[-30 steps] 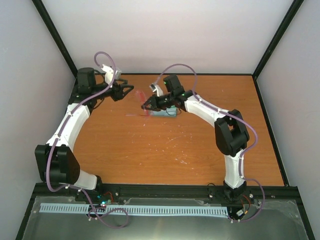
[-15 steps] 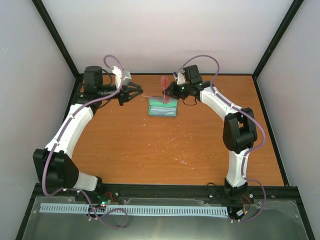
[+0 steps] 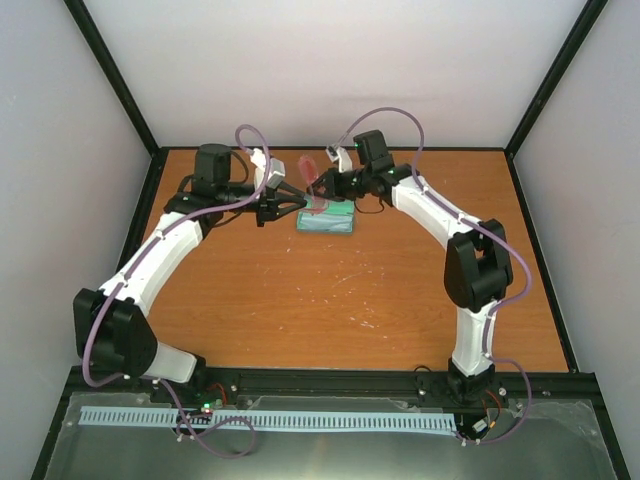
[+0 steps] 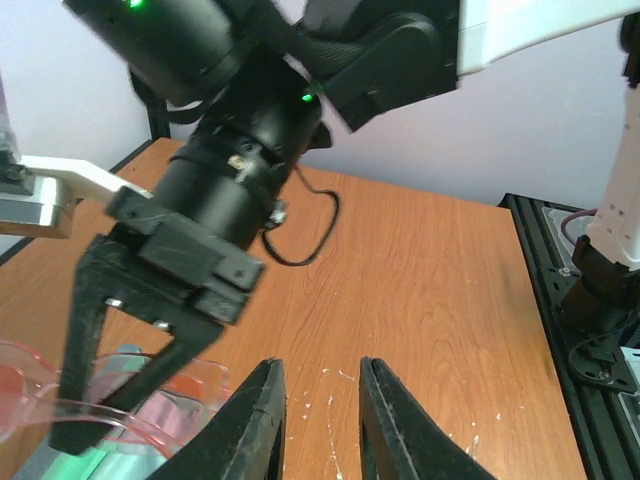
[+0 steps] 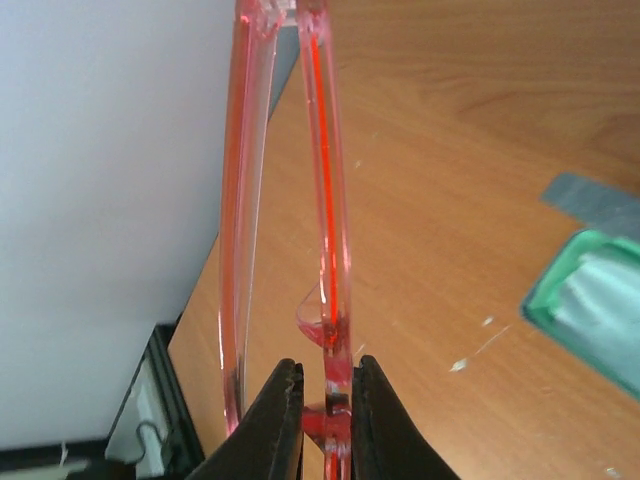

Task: Organize the sunglasses
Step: Fold the sunglasses.

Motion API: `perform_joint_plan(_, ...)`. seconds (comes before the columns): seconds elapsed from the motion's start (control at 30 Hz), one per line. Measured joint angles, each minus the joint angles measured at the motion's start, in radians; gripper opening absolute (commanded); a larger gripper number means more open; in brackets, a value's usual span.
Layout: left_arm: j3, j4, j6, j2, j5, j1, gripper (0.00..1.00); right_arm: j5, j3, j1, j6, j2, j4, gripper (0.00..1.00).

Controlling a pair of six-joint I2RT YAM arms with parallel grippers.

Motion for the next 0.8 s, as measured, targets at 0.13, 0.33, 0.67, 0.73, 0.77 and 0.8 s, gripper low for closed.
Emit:
perform_joint_plan(0.13, 0.005, 0.012, -0.008, 0.043, 0.000, 0.000, 0.23, -0.057, -0.036, 0.033, -0.061, -0.057, -0.031, 0.03)
perform_joint_plan(0.33, 0.045, 0.033, -0.009, 0.072, 0.021, 0.000, 0.25, -0.100, -0.111, 0.029, -0.128, -0.154, -0.081, 0.03)
perform_joint_plan(0.67, 0.087, 0.080, 0.001, 0.164, 0.021, 0.002, 0.32, -0.220, -0.118, 0.031, -0.196, -0.187, -0.232, 0.05)
perform_joint_plan(0.73, 0.098, 0.080, 0.001, 0.190, 0.022, 0.002, 0.36, -0.244, -0.119, 0.032, -0.201, -0.188, -0.249, 0.06)
perform_joint_plan(0.77, 0.104, 0.081, 0.001, 0.201, 0.027, 0.002, 0.40, -0.249, -0.120, 0.033, -0.200, -0.188, -0.257, 0.06)
perform_joint_plan(0.8, 0.109, 0.080, 0.002, 0.209, 0.031, 0.002, 0.45, -0.256, -0.121, 0.032, -0.200, -0.188, -0.263, 0.06)
